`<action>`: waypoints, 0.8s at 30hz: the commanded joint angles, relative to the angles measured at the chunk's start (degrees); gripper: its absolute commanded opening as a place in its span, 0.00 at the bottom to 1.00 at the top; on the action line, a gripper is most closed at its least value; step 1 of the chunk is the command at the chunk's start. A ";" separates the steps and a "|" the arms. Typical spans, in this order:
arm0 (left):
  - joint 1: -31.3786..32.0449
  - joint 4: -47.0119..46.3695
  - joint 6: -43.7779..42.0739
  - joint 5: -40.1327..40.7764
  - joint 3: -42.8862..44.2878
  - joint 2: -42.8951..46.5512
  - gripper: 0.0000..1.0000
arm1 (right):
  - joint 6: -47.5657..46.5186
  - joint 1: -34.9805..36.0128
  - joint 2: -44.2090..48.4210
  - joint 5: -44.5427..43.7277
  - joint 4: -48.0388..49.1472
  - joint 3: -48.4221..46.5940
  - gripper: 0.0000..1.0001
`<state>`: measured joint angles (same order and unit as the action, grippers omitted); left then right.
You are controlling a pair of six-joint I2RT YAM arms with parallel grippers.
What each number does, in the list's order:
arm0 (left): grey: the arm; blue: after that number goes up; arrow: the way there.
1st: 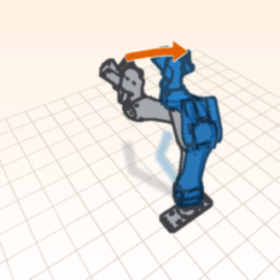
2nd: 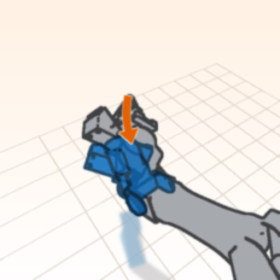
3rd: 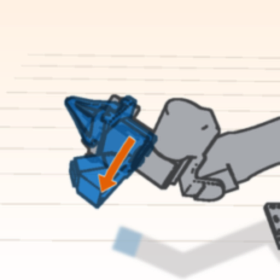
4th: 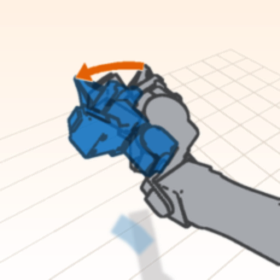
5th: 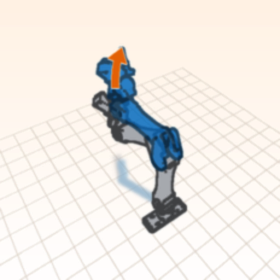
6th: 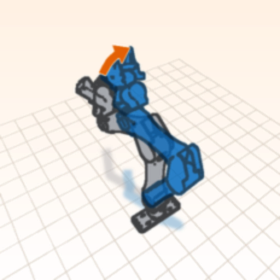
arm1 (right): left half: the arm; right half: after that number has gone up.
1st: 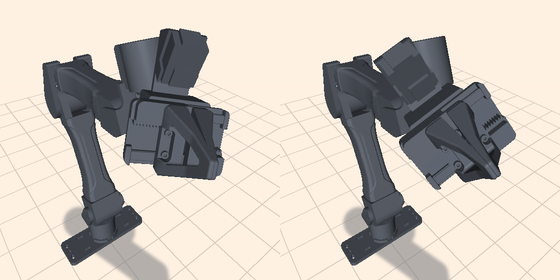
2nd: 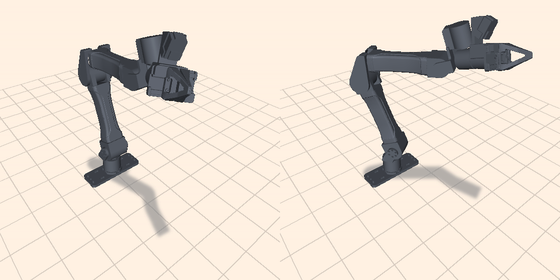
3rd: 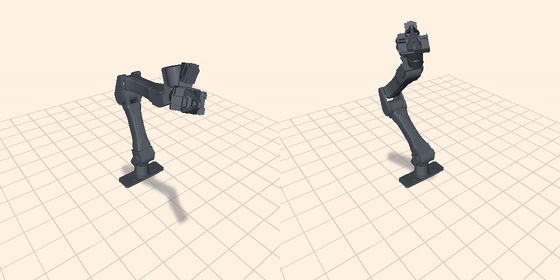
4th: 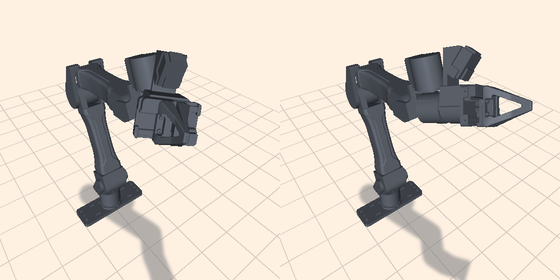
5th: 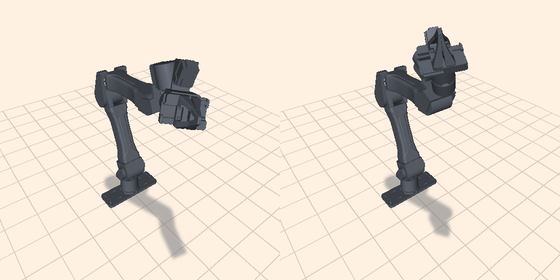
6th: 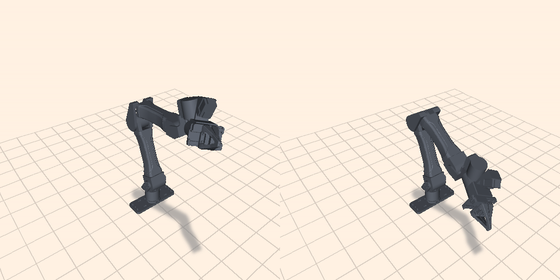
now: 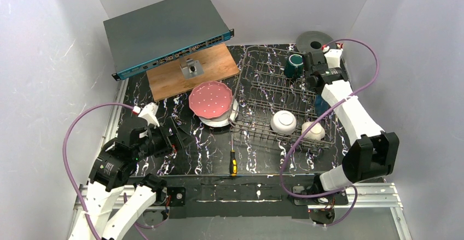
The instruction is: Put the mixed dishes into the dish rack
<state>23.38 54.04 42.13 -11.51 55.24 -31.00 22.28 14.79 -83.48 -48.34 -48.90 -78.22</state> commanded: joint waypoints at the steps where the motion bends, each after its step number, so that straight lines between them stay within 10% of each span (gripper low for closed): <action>1: 0.09 0.68 -2.01 -0.86 0.31 0.88 0.98 | -6.78 0.07 -0.68 -10.69 7.23 -2.20 0.01; 24: 0.07 2.05 -24.96 -3.28 2.72 -11.20 0.98 | -21.55 -3.48 -8.36 -8.66 16.40 -0.06 0.01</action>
<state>23.38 58.00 19.53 -11.40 58.46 -42.85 2.63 11.99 -93.47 -51.70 -38.02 -78.06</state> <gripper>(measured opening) 0.980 0.305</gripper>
